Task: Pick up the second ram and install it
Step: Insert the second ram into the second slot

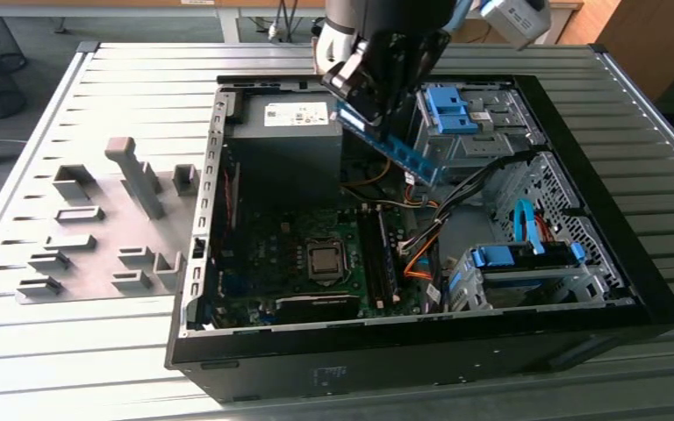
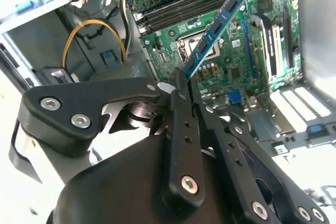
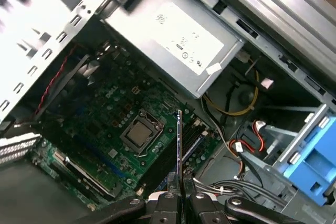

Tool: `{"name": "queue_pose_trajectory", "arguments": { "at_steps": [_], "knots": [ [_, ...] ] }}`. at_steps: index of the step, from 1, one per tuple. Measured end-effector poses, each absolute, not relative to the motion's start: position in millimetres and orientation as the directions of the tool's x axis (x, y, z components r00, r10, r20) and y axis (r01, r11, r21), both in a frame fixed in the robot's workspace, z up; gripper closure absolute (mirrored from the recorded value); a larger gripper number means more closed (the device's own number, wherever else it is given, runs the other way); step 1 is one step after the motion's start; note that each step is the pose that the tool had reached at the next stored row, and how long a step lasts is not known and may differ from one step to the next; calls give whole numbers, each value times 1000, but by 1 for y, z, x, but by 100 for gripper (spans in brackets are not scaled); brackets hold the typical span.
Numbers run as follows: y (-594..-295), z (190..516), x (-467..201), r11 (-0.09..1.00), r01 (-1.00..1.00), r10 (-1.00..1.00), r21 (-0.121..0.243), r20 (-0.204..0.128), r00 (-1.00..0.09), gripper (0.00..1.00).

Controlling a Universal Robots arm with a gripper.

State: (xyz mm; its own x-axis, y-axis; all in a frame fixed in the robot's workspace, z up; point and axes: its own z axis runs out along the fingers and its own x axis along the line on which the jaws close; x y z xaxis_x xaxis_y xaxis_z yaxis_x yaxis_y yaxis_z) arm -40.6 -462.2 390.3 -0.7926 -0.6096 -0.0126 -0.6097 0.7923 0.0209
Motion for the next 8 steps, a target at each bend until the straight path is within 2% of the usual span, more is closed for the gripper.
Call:
{"name": "queue_pose_trajectory", "arguments": {
  "at_steps": [8],
  "knots": [
    [-462,389,-41,872,-488,-488,21,-13,-873,86]
  ]
}}
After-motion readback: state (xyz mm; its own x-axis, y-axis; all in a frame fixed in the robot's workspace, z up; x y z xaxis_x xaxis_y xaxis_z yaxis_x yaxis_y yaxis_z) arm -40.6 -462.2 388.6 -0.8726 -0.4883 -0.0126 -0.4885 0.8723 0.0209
